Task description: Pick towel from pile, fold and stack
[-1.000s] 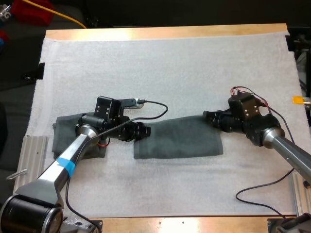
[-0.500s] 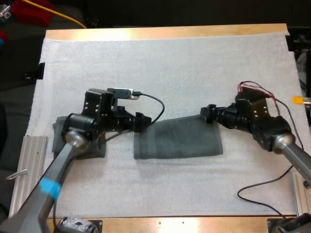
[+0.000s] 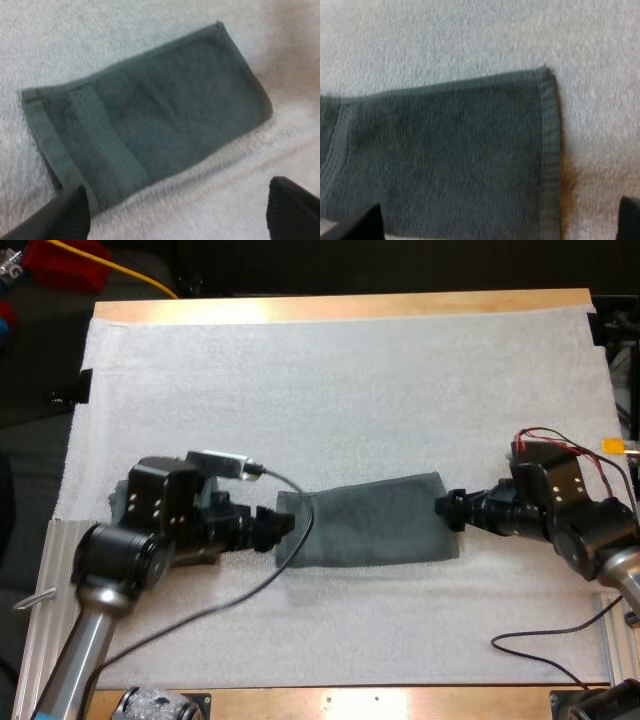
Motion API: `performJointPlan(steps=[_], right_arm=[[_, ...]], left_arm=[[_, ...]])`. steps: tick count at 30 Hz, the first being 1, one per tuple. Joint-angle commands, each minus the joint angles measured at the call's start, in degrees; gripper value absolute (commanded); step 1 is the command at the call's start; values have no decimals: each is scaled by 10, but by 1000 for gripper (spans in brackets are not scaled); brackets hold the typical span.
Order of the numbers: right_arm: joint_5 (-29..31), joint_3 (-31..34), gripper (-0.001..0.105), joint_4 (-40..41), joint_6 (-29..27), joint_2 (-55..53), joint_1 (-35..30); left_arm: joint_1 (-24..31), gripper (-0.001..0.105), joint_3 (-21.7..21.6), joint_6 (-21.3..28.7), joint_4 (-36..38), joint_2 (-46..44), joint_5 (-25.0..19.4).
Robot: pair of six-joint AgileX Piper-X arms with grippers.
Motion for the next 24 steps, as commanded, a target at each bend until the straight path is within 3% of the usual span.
performJointPlan(steps=[1,12,24], right_arm=[[-1,-3,89,16,-12,-12,-2],[-1,-3,89,62,-15,-70,-2],[23,-3,89,67,-29,-66,-5]], left_arm=[[0,71,-5,3,12,-16,-1],[0,71,-5,-7,70,-146,12],[0,71,-5,-23,69,-170,72]])
